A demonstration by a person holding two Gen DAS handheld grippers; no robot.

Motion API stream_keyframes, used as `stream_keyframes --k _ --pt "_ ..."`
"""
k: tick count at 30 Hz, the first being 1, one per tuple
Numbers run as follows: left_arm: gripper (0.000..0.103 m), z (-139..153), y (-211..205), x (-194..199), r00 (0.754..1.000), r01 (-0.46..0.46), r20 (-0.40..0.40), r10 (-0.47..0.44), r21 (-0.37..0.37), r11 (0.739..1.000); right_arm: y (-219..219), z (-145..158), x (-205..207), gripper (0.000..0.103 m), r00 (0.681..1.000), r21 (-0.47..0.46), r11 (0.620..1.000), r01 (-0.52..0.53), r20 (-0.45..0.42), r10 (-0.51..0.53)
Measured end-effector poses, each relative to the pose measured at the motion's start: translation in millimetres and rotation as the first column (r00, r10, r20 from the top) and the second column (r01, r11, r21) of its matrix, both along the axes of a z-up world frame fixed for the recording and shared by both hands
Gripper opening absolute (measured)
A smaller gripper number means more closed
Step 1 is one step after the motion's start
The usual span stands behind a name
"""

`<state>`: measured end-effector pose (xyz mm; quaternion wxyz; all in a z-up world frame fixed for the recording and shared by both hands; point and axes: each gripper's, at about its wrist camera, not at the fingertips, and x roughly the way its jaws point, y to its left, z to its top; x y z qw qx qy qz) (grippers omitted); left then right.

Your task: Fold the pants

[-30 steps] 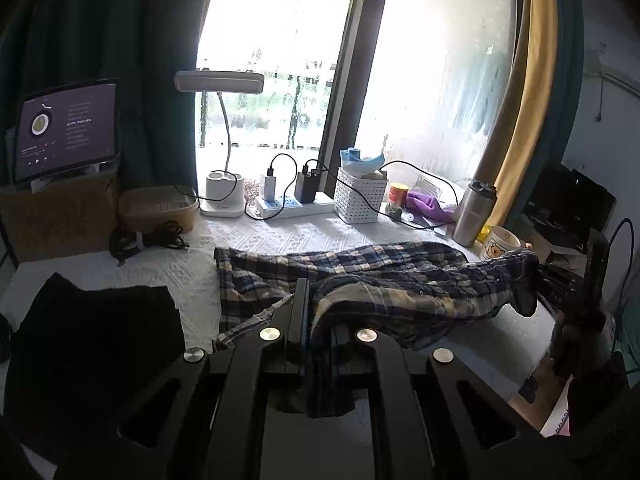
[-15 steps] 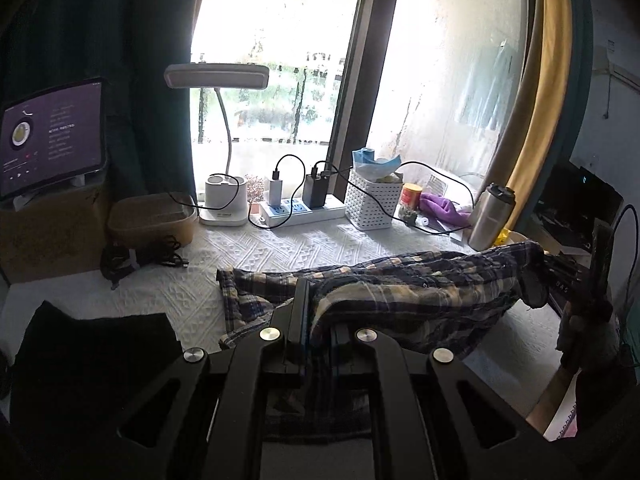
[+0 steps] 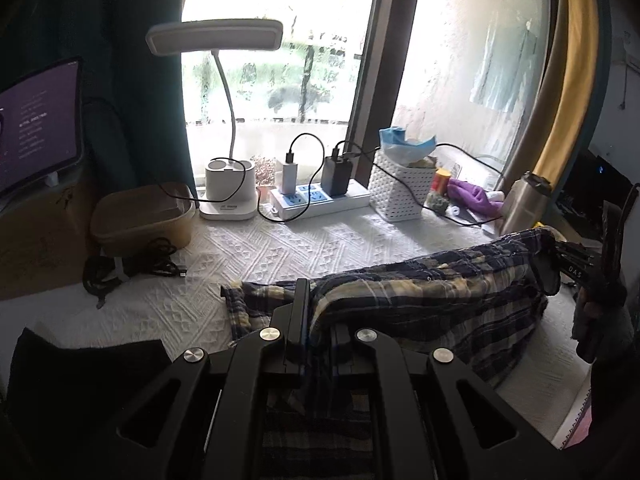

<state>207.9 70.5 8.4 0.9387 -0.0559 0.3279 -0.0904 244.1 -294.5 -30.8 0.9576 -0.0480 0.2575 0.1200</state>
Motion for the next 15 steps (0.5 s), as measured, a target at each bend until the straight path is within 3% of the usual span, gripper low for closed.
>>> stream_keyframes --k 15 --pt "0.007 -58.6 25.0 76.8 0.987 -0.054 -0.153 0.056 0.015 0.998 22.1 -43.6 82.4 0.01 0.988 -0.018 1.0 0.011 -0.153 -0.014"
